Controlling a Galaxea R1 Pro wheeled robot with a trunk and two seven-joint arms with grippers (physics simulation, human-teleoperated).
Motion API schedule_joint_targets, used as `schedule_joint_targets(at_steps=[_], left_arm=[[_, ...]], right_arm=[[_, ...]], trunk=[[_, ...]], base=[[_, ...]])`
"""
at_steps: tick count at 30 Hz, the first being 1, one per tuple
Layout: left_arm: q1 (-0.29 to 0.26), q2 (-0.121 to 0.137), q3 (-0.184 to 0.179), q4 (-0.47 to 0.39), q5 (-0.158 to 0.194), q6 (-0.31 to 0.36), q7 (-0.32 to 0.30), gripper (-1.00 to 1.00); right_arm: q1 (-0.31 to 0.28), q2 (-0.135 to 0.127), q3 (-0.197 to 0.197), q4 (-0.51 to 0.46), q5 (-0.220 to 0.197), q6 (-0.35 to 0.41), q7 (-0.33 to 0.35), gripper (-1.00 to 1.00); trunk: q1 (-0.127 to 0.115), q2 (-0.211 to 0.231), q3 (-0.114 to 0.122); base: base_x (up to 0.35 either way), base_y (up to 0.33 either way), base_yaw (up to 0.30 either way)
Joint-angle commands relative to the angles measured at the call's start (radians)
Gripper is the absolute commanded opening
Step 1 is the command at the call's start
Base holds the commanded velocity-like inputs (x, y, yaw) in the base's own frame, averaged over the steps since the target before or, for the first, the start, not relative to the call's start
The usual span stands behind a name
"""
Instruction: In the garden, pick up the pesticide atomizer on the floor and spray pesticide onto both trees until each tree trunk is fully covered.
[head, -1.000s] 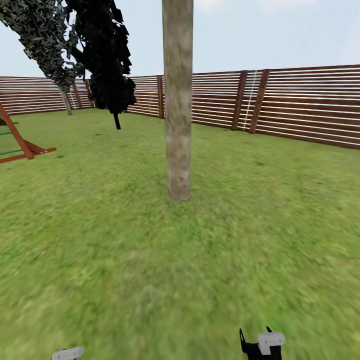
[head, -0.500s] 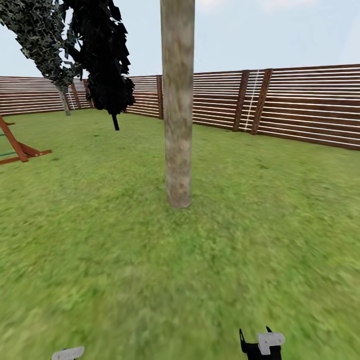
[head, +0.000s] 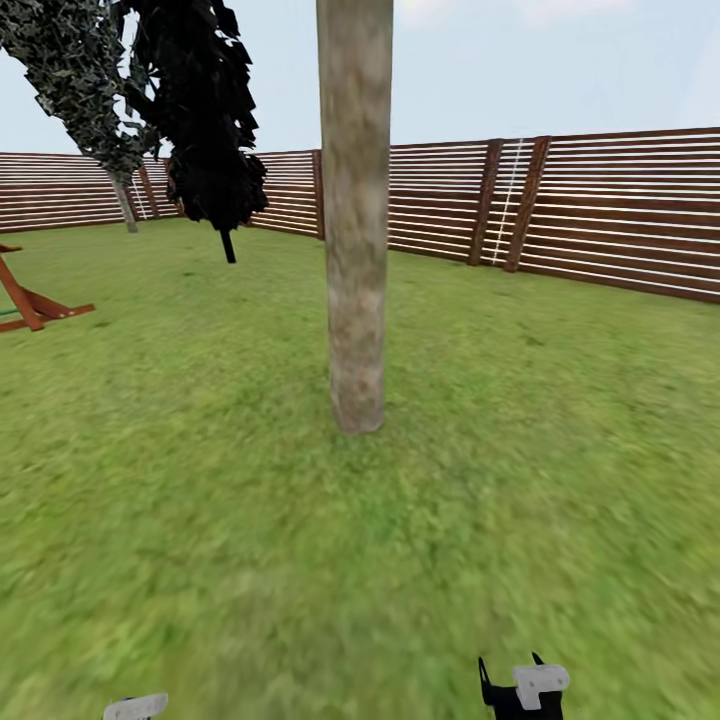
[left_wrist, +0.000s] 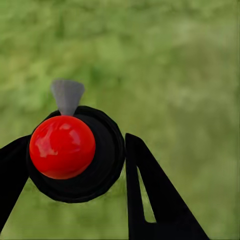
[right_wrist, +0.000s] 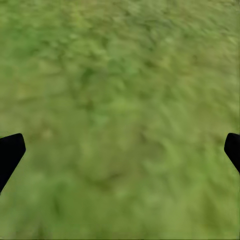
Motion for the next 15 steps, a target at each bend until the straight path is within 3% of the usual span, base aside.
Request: schedule_joint_targets(at_steps=[1,15], left_arm=[[0.0,0.0,-0.009,-0.001,0.01,-0.002,-0.001,-1.0],[0.0,0.0,-0.008,-0.001,0.01,-0.001,-0.001,-1.0]], right_arm=[[-0.001,0.0,-0.006,0.001,0.011,-0.003,-0.005,1.0],[-0.001,0.0,-0.006,0.001,0.011,-0.003,-0.005,1.0]], trunk=[[0.0,0.0,-0.001],[0.0,0.0,0.006]], base=[[0.338,0.0,-0.005],[0.338,0.0,-0.034]])
